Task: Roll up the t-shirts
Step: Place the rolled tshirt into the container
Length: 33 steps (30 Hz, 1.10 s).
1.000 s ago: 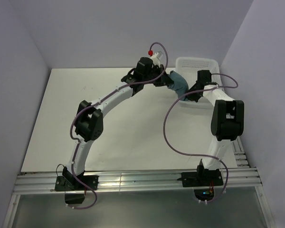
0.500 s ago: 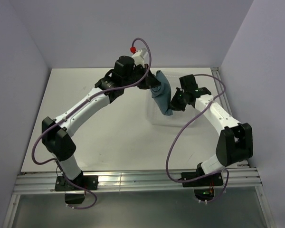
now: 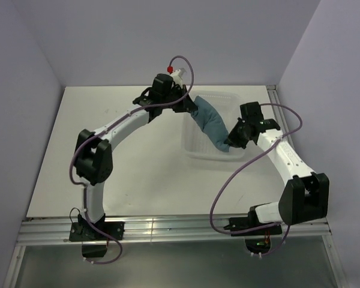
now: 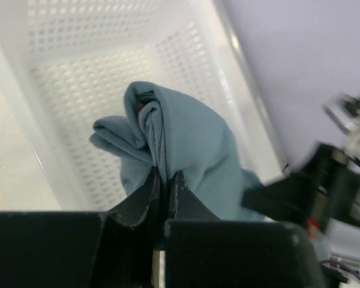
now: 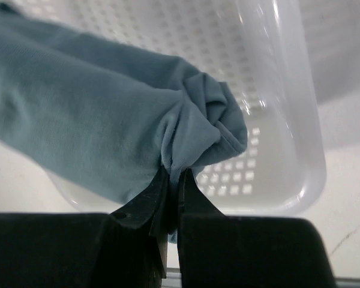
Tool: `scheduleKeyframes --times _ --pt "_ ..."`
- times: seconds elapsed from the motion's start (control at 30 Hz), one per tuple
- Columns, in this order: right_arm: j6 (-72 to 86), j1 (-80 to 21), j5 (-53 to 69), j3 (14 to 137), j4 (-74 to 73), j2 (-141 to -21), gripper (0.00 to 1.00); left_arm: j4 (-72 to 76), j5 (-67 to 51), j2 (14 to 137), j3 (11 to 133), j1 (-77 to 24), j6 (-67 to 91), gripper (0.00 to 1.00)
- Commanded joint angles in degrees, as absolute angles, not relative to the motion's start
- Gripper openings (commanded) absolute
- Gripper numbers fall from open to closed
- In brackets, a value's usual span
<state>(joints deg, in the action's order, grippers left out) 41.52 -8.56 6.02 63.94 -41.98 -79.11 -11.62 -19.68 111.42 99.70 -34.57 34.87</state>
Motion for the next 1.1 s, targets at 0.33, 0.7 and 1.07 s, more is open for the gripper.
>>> scheduleKeyframes --times 0.33,0.7,1.07 --pt "50.5 -20.2 2.6 58.6 -33.0 -77.0 0.00 -9.0 -23.8 129.4 116.5 -33.9 31.5 0.00" --pt "52.0 -26.5 2.3 66.1 -28.2 -86.6 0.00 -9.5 -24.9 136.0 125.9 -31.3 32.8 0.00" --pt "54.1 -33.7 -3.2 73.1 -28.8 -94.9 0.00 -5.6 -30.8 141.2 128.6 -30.8 32.9 0.00"
